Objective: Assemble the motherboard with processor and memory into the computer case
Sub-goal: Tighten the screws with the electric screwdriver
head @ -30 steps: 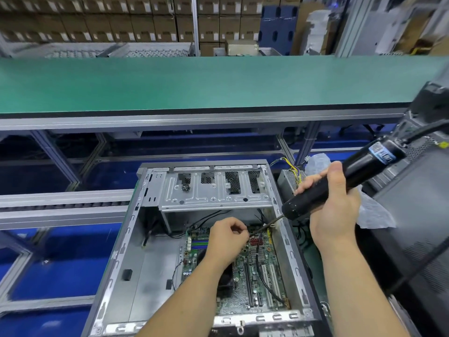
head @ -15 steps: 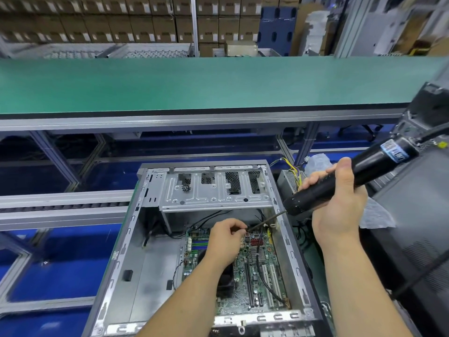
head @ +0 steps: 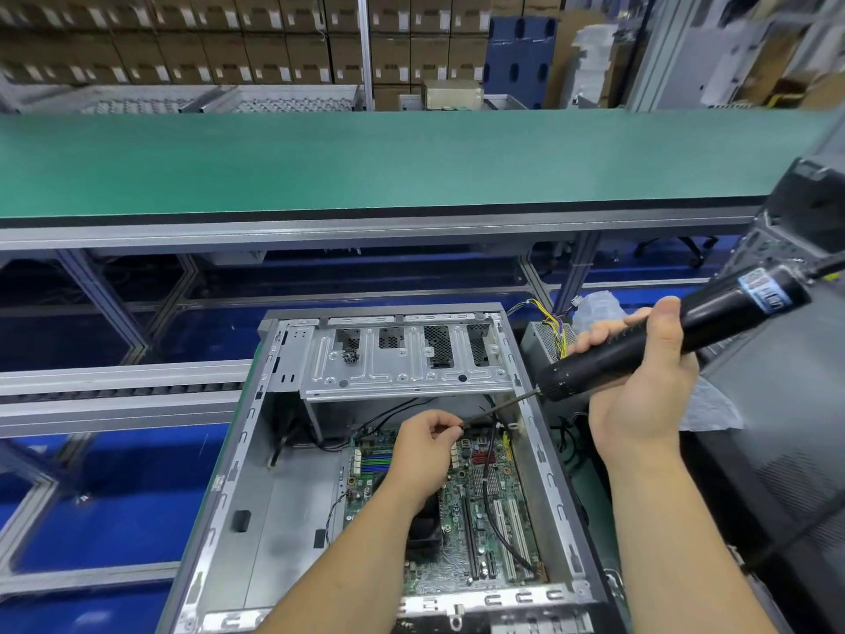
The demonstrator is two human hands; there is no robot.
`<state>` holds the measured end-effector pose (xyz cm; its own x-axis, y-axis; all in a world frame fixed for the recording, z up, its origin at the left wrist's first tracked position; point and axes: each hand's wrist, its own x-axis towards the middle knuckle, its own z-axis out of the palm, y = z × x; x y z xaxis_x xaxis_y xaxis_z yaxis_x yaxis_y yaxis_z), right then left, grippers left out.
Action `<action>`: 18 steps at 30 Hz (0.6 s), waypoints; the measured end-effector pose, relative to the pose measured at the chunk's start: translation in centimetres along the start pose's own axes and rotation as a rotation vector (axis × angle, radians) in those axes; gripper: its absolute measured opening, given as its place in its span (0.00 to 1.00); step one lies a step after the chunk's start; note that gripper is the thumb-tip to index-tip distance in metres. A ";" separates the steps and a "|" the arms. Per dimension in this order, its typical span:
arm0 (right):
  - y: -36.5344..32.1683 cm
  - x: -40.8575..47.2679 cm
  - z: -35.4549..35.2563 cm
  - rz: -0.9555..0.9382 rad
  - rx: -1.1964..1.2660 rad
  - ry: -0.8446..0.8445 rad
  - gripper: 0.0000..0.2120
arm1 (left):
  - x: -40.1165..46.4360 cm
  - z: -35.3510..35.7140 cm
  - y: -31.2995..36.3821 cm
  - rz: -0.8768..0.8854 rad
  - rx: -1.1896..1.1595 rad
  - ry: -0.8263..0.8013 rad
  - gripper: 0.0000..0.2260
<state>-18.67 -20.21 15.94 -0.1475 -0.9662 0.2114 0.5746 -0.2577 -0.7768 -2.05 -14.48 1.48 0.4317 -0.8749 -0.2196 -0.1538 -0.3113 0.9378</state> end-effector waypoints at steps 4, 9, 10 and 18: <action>-0.2 0.1 0.0 0.007 0.035 0.010 0.18 | 0.0 0.1 0.1 -0.039 -0.124 -0.013 0.07; -0.3 0.2 -0.2 0.002 0.043 0.014 0.17 | 0.4 0.1 -0.2 -0.054 -0.244 -0.011 0.07; -0.3 0.1 -0.3 0.001 0.044 0.013 0.17 | 0.4 0.1 -0.3 -0.055 -0.259 -0.011 0.07; -0.3 0.0 -0.4 -0.002 0.061 0.024 0.17 | 0.6 0.2 -0.7 -0.061 -0.212 -0.020 0.06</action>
<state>-19.17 -20.16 15.96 -0.1677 -0.9658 0.1980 0.6221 -0.2595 -0.7387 -1.88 -14.90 0.62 0.4168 -0.8646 -0.2805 0.0629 -0.2804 0.9578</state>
